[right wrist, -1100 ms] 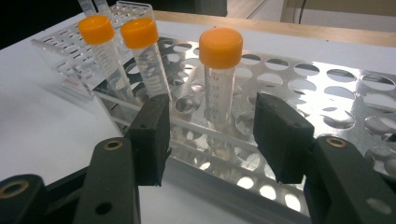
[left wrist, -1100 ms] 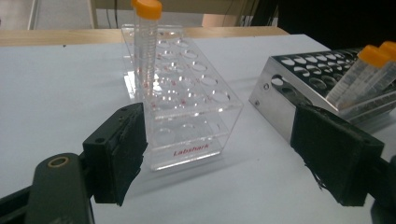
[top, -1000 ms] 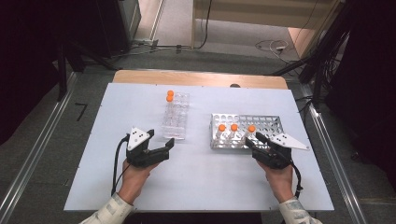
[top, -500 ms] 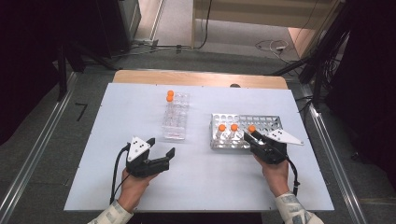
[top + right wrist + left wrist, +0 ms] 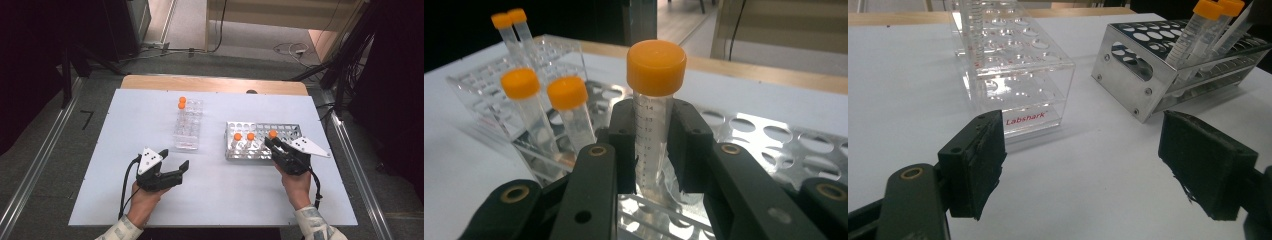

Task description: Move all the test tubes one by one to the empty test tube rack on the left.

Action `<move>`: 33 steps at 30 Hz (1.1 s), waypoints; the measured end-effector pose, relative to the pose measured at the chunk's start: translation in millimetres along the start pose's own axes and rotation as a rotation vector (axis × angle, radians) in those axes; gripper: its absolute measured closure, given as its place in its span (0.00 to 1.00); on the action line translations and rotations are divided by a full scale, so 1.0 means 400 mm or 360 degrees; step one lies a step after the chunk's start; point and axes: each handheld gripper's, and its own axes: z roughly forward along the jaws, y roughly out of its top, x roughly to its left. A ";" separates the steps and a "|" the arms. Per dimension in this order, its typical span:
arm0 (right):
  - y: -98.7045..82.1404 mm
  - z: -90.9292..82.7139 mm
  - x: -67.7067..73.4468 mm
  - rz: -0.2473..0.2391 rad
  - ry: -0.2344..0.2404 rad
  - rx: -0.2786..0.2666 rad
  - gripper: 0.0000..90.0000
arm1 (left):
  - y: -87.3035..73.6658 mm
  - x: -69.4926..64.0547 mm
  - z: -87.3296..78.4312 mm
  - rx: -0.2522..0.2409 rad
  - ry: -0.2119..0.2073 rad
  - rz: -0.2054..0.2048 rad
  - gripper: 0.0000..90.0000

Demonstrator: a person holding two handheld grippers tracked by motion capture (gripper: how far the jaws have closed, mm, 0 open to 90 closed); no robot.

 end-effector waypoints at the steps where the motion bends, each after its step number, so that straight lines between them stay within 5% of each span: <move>1: 0.005 -0.007 0.004 -0.0004 -0.0009 -0.0022 0.80 | 0.000 -0.001 0.000 0.0001 -0.0002 0.0008 0.21; 11: 0.054 -0.090 0.008 0.0038 0.0020 -0.0188 0.80 | 0.001 -0.003 -0.001 -0.0009 -0.0013 0.0010 0.21; 23: -0.004 -0.133 0.045 0.0038 0.0157 -0.0070 0.80 | 0.004 -0.015 -0.001 -0.0016 -0.0056 0.0011 0.21; 33: -0.047 -0.076 0.126 -0.0051 0.0321 0.0105 0.80 | 0.031 -0.057 0.007 -0.0028 -0.0172 0.0042 0.22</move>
